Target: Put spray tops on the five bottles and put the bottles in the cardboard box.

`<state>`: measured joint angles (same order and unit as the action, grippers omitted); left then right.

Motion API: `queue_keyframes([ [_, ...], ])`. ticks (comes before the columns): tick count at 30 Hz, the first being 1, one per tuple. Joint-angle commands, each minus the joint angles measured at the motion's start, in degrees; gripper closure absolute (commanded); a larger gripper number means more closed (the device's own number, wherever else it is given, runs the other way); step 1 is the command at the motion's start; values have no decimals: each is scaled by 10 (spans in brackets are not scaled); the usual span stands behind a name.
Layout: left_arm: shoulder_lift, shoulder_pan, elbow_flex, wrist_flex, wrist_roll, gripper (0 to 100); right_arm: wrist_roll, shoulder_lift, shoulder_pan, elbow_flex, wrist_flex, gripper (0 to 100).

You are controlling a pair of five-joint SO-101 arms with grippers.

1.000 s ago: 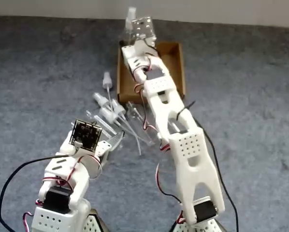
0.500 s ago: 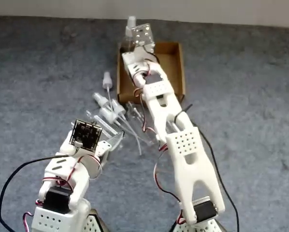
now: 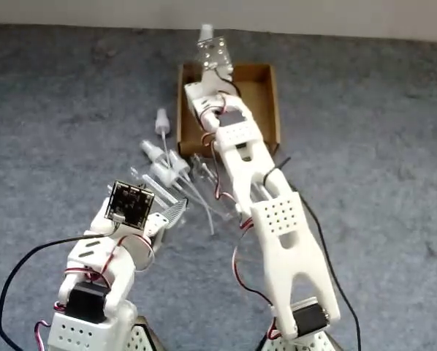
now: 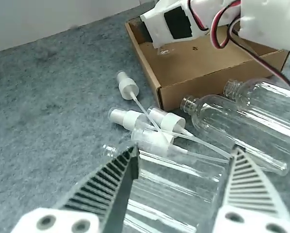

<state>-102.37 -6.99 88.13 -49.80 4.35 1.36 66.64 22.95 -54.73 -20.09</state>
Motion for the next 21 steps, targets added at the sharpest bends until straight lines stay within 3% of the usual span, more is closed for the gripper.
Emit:
queue_keyframes([
  [1, -5, 6, -2, 12, 5, 755, -4, -18, -4, -28, -5, 775],
  [5, -5, 6, -2, 12, 5, 755, -5, -18, -4, -49, -7, 720],
  [12, -5, 6, -2, 12, 5, 755, -5, -18, -4, -72, -9, 715],
  [21, -5, 6, -2, 12, 5, 755, -5, -18, -5, -211, -115, 716],
])
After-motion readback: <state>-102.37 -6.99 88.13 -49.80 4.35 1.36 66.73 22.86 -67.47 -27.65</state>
